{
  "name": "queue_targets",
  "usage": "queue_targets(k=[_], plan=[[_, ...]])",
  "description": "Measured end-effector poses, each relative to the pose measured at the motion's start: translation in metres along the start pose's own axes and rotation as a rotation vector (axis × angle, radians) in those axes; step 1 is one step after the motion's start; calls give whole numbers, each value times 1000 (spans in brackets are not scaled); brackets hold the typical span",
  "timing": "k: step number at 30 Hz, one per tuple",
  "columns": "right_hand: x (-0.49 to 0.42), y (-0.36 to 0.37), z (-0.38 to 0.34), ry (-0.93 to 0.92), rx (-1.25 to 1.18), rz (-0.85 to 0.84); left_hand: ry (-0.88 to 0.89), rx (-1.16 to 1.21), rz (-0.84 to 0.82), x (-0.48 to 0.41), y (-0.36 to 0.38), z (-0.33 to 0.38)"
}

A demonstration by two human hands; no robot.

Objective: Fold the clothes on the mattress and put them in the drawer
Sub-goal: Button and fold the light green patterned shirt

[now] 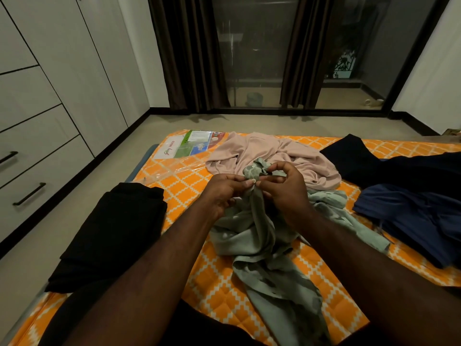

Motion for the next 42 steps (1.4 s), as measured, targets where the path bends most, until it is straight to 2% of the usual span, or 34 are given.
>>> queue_targets(k=[8,11,17,21,24,28,30,35,42], plan=[[-3,-2,-1,-70,134,44,148,-134,182,-5,9,1],[-4,-2,3,-130,238,79,198,-189,258,-5,12,0],[-2,2,3,-290,444,185,284,-255,293,-6,15,-4],[0,2,1,-399,546,176,321,-315,359,-5,18,-7],[-2,0,0,-393,557,140,245,-244,330,-5,18,-8],[-4,-3,-3,-376,558,105,10,166,121,-3,15,-8],[-5,-3,-4,-381,550,116,-36,255,36,-3,13,-5],[-7,-1,-5,-359,524,180,59,242,34,0,18,-3],[-5,-3,-1,-273,499,205,276,-18,171,-2,25,-6]])
Point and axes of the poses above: each hand's wrist, its own x-axis away from the middle knuckle, its own y-axis out of the palm, z = x × y, the point moved 2 cm from there along -x, towards the middle knuckle, and after that the axes turned 4 degrees about x, right-handed, at the moved point
